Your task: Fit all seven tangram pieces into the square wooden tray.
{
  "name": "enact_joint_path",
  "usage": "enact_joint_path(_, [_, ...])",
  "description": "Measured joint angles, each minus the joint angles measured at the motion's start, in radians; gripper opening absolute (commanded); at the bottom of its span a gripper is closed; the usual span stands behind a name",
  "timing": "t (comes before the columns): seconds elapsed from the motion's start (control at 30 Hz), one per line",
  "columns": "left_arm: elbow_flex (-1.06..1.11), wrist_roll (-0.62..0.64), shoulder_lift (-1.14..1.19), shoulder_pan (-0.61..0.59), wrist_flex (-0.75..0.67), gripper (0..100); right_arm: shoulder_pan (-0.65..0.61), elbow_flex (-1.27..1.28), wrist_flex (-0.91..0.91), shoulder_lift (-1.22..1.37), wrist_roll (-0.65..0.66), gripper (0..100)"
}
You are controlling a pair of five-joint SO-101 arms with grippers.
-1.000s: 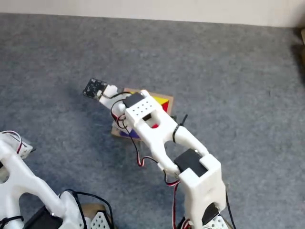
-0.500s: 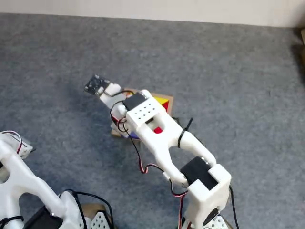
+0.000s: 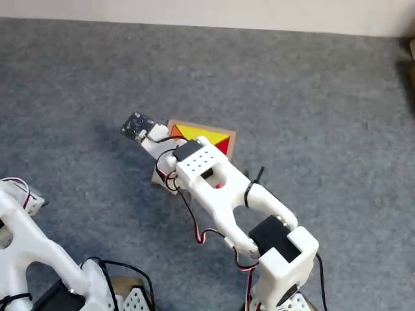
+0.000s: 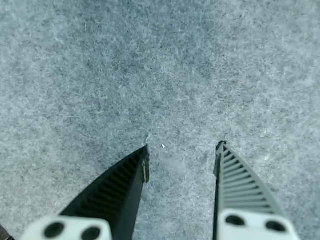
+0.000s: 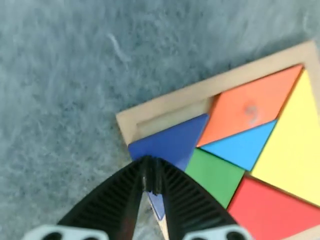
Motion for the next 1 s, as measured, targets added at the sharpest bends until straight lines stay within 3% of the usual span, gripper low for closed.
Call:
enact_joint_path(0.6, [0.000, 0.000, 0.000, 0.000, 0.000, 22, 0.032, 0.048, -0.209, 0.041, -0.002, 1.9])
enact_joint_path(0.87, [0.000, 0.000, 0.000, 0.003, 0.000, 22, 0.041, 0.146, -0.207, -0.216, -0.002, 1.9])
enact_joint_path(1.0, [0.000, 0.002, 0.000, 0.078, 0.000, 18, 0.046, 0.273, -0.207, -0.394, -0.002, 1.9])
